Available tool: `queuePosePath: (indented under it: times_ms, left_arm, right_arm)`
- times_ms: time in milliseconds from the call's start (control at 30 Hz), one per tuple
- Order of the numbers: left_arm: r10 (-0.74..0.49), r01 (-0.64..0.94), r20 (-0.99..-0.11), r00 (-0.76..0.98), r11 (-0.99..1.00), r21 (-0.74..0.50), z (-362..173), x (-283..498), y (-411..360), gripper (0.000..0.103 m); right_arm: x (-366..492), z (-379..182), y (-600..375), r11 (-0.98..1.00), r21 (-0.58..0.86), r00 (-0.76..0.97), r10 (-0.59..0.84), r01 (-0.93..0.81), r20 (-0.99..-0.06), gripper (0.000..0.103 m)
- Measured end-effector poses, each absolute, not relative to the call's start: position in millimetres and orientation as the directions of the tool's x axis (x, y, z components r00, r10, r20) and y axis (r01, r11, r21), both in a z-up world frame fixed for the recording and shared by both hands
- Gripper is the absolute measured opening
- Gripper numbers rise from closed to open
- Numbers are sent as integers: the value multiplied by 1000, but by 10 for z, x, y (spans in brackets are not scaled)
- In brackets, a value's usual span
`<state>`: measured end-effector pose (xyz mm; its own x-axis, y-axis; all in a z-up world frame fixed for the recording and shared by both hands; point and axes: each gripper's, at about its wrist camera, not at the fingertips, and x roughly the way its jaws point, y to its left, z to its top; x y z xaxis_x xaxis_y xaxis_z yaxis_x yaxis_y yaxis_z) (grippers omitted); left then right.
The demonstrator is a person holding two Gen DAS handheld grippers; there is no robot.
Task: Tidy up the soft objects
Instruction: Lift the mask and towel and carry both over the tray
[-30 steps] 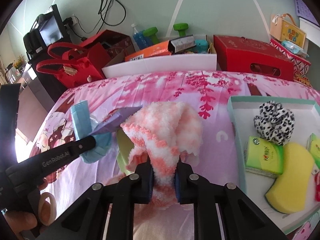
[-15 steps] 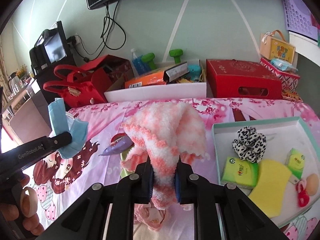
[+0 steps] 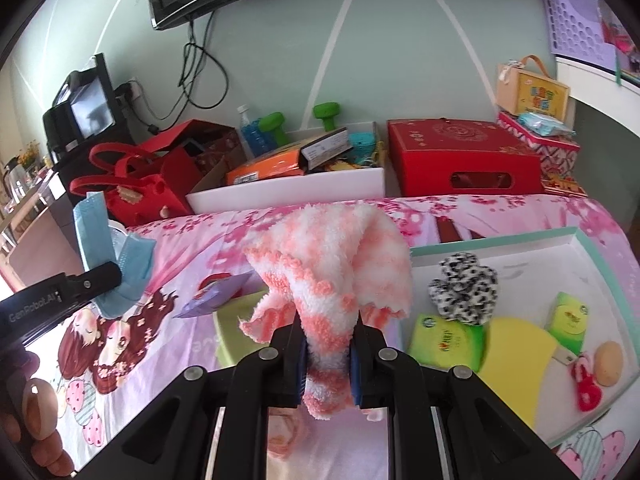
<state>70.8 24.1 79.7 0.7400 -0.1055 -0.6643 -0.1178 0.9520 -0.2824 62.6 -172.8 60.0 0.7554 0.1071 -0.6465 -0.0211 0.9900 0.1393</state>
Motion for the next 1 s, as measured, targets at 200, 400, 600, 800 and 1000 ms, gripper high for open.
queuePosePath:
  times_ms: [200,400,600,800,1000]
  left_arm:
    - [-168,-26,-657,734,961,-275,827,755,-158,23]
    - [-246,78,-671,699,959,-271,785,787,-644,23]
    - [-303,167,-671,677,951,-261,778,784,-1046,23]
    - [-362,264,-678,640,932,-248,712,726,-1505,23]
    - [-415,357,-683,601,904,-235,644,683,-1955,23]
  right_arm:
    - [549,658,-2064,990,133,771,43,54,-635,17]
    - [488,658,-2491,978,130,764,-41,163,-644,17]
    - [394,647,-2889,958,106,746,-136,267,-652,17]
    - [287,623,-3224,932,91,721,-207,351,-661,17]
    - [146,593,-3585,895,95,694,-267,436,-668,17]
